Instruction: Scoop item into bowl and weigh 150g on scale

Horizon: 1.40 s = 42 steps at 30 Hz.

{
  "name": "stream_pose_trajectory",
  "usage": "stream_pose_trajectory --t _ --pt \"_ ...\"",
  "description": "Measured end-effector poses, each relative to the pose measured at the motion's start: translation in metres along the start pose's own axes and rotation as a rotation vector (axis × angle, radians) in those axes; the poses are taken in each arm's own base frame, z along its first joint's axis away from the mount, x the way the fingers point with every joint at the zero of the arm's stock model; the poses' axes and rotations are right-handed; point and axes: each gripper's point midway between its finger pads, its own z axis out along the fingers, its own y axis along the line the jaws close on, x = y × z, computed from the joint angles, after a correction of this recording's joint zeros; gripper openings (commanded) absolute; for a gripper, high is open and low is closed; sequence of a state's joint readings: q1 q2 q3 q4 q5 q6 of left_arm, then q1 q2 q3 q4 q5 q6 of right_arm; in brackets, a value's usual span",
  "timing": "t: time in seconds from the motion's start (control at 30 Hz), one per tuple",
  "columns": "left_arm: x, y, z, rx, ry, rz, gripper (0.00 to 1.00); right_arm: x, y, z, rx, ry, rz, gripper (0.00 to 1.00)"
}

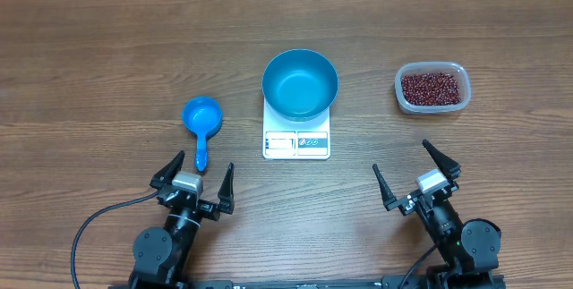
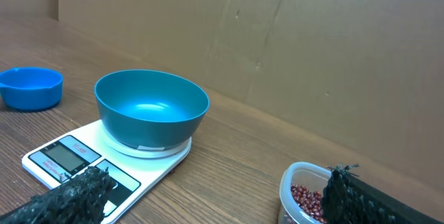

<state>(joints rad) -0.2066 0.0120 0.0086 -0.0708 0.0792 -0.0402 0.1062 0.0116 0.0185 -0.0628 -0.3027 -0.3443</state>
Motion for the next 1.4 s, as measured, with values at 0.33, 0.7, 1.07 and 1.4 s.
stream_pose_trajectory --t 0.33,0.7,1.07,1.4 --pt "0.000 0.000 0.000 0.000 0.000 0.000 0.99 0.000 0.000 0.000 0.000 0.000 0.000 1.00" --pt "0.000 0.001 0.000 -0.004 -0.001 0.000 0.99 0.000 0.000 0.000 0.000 0.000 0.000 1.00" --pt "0.000 -0.010 -0.001 0.057 0.017 -0.200 1.00 0.000 0.000 0.000 0.000 0.000 0.001 1.00" --pt "-0.040 -0.010 -0.039 0.009 0.150 -0.232 1.00 0.000 0.000 0.000 0.000 0.001 0.000 1.00"
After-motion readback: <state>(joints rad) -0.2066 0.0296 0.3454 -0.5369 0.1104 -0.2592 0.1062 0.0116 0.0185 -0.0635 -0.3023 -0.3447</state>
